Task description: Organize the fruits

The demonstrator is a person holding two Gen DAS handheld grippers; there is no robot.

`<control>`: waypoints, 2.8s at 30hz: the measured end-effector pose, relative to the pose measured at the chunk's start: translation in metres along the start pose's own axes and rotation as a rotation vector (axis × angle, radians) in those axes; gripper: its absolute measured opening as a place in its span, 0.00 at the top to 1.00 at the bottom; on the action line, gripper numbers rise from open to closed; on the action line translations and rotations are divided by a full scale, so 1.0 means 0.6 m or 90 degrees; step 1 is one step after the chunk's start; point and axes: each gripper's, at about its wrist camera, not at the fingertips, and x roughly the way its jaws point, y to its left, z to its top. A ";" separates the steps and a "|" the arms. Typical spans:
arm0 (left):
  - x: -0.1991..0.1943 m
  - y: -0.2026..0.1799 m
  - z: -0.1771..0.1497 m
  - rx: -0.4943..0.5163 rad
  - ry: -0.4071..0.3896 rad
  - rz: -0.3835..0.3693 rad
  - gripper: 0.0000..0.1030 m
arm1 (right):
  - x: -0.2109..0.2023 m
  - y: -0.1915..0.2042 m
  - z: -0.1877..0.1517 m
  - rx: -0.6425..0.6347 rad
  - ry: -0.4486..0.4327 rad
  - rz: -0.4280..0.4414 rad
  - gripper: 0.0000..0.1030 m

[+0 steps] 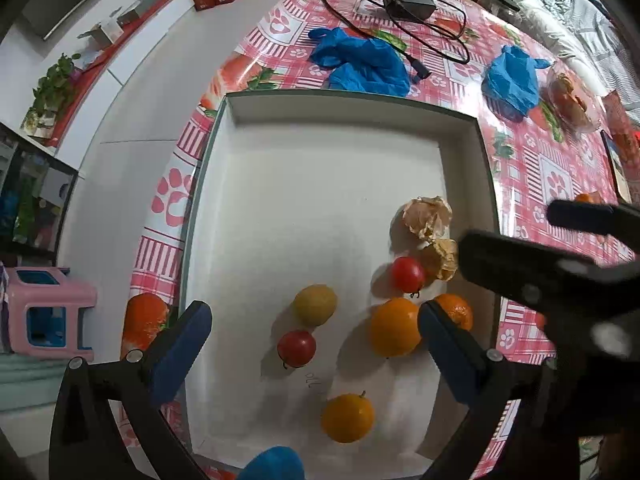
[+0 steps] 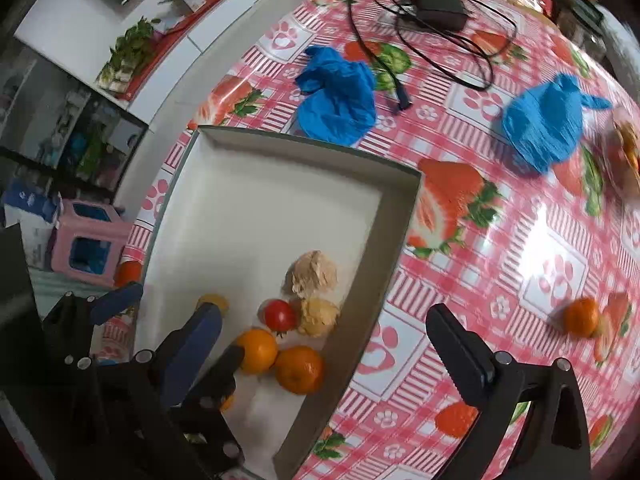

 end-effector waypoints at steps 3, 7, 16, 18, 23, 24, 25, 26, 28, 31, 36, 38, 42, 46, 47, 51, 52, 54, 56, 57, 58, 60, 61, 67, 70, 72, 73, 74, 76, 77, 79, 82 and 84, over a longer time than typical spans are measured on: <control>-0.002 0.003 0.004 -0.015 0.011 -0.005 0.00 | -0.013 -0.010 -0.013 0.013 -0.002 -0.006 0.00; 0.004 0.014 0.004 -0.026 0.037 0.009 0.00 | -0.023 -0.013 -0.026 0.011 -0.003 -0.020 0.00; 0.001 0.008 -0.015 -0.006 0.059 0.009 0.00 | -0.014 -0.018 -0.051 0.027 0.024 -0.027 0.00; 0.001 0.008 -0.017 -0.003 0.058 0.013 0.00 | -0.013 -0.019 -0.055 0.029 0.026 -0.027 0.00; -0.003 0.001 -0.022 0.003 0.061 0.011 0.00 | -0.018 -0.018 -0.060 0.029 0.026 -0.032 0.00; -0.003 -0.001 -0.021 0.006 0.060 0.013 0.00 | -0.017 -0.017 -0.060 0.030 0.026 -0.032 0.00; -0.003 -0.005 -0.020 0.009 0.060 0.015 0.00 | -0.018 -0.017 -0.061 0.030 0.026 -0.032 0.00; -0.003 -0.007 -0.020 0.011 0.060 0.016 0.00 | -0.018 -0.017 -0.062 0.030 0.027 -0.031 0.00; -0.003 -0.012 -0.020 0.014 0.060 0.017 0.00 | -0.017 -0.017 -0.062 0.032 0.028 -0.032 0.00; -0.002 -0.020 -0.019 0.017 0.061 0.020 0.00 | -0.016 -0.017 -0.061 0.031 0.029 -0.032 0.00; 0.002 -0.027 -0.018 0.017 0.069 0.013 0.00 | -0.014 -0.018 -0.060 0.032 0.032 -0.033 0.00; 0.002 -0.030 -0.020 0.018 0.069 0.015 0.00 | -0.014 -0.018 -0.060 0.033 0.033 -0.031 0.00; 0.002 -0.030 -0.021 0.018 0.069 0.016 0.00 | -0.012 -0.016 -0.060 0.030 0.037 -0.030 0.00; 0.001 -0.029 -0.024 0.016 0.071 0.017 0.00 | -0.010 -0.012 -0.059 0.025 0.039 -0.032 0.00; 0.001 -0.029 -0.025 0.016 0.072 0.016 0.00 | -0.010 -0.011 -0.058 0.024 0.040 -0.032 0.00; 0.000 -0.029 -0.030 0.016 0.076 0.014 0.00 | -0.009 -0.008 -0.057 0.020 0.040 -0.033 0.00; -0.001 -0.029 -0.031 0.016 0.076 0.014 0.00 | -0.009 -0.008 -0.057 0.020 0.040 -0.034 0.00; -0.002 -0.029 -0.033 0.018 0.076 0.015 0.00 | -0.008 -0.008 -0.057 0.020 0.041 -0.035 0.00; -0.004 -0.030 -0.036 0.020 0.075 0.016 0.00 | -0.007 -0.007 -0.056 0.020 0.042 -0.036 0.00; -0.005 -0.029 -0.038 0.020 0.075 0.017 0.00 | -0.007 -0.007 -0.056 0.020 0.042 -0.038 0.00; -0.006 -0.028 -0.039 0.021 0.075 0.017 0.00 | -0.006 -0.006 -0.055 0.017 0.042 -0.043 0.00; -0.007 -0.030 -0.044 0.024 0.075 0.021 0.00 | -0.005 -0.004 -0.054 0.009 0.043 -0.055 0.00; -0.008 -0.030 -0.046 0.025 0.075 0.022 0.00 | -0.004 -0.002 -0.053 0.003 0.043 -0.063 0.00; -0.013 -0.024 -0.061 0.027 0.078 0.028 0.00 | 0.004 0.010 -0.051 -0.036 0.050 -0.111 0.00; -0.014 -0.015 -0.066 0.027 0.078 0.031 0.00 | 0.007 0.015 -0.051 -0.050 0.054 -0.122 0.00; -0.015 -0.011 -0.072 0.026 0.078 0.032 0.00 | 0.007 0.018 -0.050 -0.057 0.052 -0.123 0.00; -0.015 -0.008 -0.073 0.027 0.078 0.032 0.00 | 0.008 0.020 -0.050 -0.060 0.052 -0.122 0.00; -0.014 -0.006 -0.073 0.028 0.078 0.033 0.00 | 0.009 0.022 -0.050 -0.061 0.052 -0.122 0.00; -0.014 -0.003 -0.076 0.029 0.077 0.035 0.00 | 0.011 0.026 -0.048 -0.066 0.051 -0.124 0.00; -0.014 -0.003 -0.078 0.029 0.077 0.035 0.00 | 0.010 0.026 -0.047 -0.067 0.051 -0.124 0.00; -0.016 -0.005 -0.078 0.029 0.077 0.036 0.00 | 0.011 0.028 -0.048 -0.069 0.050 -0.126 0.00; -0.017 -0.004 -0.080 0.032 0.075 0.036 0.00 | 0.011 0.029 -0.048 -0.073 0.049 -0.127 0.00; -0.016 -0.002 -0.080 0.034 0.076 0.035 0.00 | 0.008 0.031 -0.048 -0.074 0.048 -0.127 0.00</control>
